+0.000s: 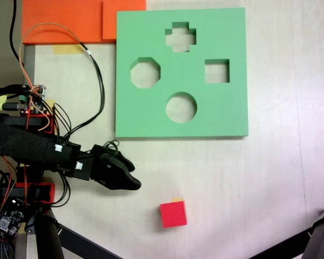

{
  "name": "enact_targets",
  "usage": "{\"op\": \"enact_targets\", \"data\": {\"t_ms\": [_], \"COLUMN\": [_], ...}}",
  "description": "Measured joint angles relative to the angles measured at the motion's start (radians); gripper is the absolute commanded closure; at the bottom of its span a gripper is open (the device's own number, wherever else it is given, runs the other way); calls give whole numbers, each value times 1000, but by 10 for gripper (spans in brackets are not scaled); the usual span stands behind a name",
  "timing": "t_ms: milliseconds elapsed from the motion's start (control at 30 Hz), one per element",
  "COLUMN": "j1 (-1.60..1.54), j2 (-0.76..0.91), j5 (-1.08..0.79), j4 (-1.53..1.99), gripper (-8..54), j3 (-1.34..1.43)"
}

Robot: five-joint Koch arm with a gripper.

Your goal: Put the square block into the corresponding hole

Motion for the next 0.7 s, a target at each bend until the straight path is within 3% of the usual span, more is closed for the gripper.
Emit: {"op": "enact_targets", "data": {"t_ms": [267,500,533,633,700], "j1": [41,66,81,110,112], "j2": [0,-11,-32,-256,-456], "j5": [379,486,485,482,472], "j4": [661,844,851,1121,1362], "gripper": [177,214,205,68,58], "j3": [-580,-844,-884,-1273,-1563]}}
